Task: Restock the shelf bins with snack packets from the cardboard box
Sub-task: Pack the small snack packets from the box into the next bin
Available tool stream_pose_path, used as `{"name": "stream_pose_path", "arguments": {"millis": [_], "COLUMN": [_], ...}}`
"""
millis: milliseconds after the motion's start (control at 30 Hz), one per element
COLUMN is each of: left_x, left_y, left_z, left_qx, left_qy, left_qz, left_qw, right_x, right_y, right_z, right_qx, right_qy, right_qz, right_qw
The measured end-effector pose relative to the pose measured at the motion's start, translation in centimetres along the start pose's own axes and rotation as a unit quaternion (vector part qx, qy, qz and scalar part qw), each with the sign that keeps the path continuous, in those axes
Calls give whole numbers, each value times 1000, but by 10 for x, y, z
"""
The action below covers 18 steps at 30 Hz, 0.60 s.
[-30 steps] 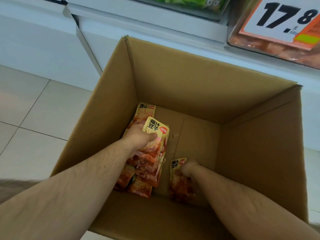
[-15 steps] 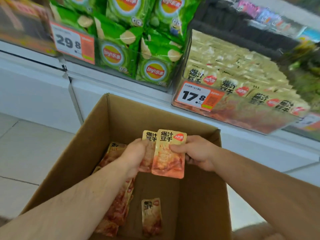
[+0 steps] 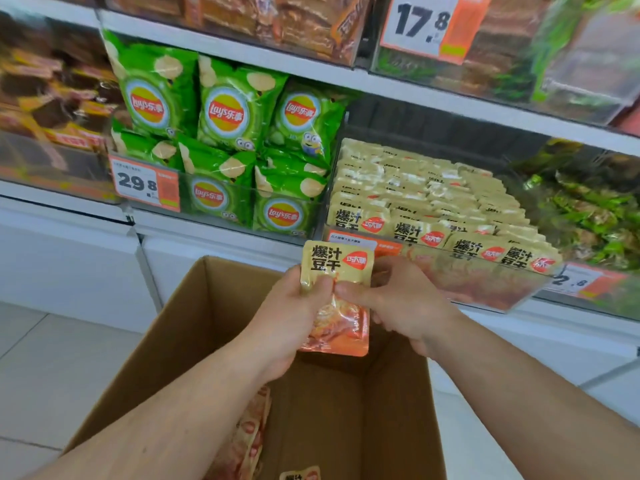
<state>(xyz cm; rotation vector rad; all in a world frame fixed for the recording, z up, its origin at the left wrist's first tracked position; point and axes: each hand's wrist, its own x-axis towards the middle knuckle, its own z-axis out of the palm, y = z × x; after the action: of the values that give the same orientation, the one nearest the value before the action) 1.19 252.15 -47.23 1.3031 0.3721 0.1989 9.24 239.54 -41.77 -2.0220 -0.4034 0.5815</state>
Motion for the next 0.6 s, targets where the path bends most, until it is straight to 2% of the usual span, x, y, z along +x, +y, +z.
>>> {"name": "stream_pose_path", "arguments": {"millis": [133, 300, 500, 600], "left_x": [4, 14, 29, 44], "left_y": [28, 52, 72, 87], "left_z": [13, 28, 46, 47], "left_qx": [-3, 20, 117, 222], "left_qy": [-13, -48, -57, -18], "left_qz": [51, 61, 97, 190], "left_qw": [999, 997, 987, 956], "right_x": [-10, -8, -8, 3], "right_y": [-27, -36, -37, -34], "right_z": [-23, -39, -62, -83], "right_qx": [-18, 62, 198, 244], "right_qy": [-78, -56, -90, -16], "right_qz": [-22, -12, 0, -2], "right_qw": [997, 996, 976, 970]}}
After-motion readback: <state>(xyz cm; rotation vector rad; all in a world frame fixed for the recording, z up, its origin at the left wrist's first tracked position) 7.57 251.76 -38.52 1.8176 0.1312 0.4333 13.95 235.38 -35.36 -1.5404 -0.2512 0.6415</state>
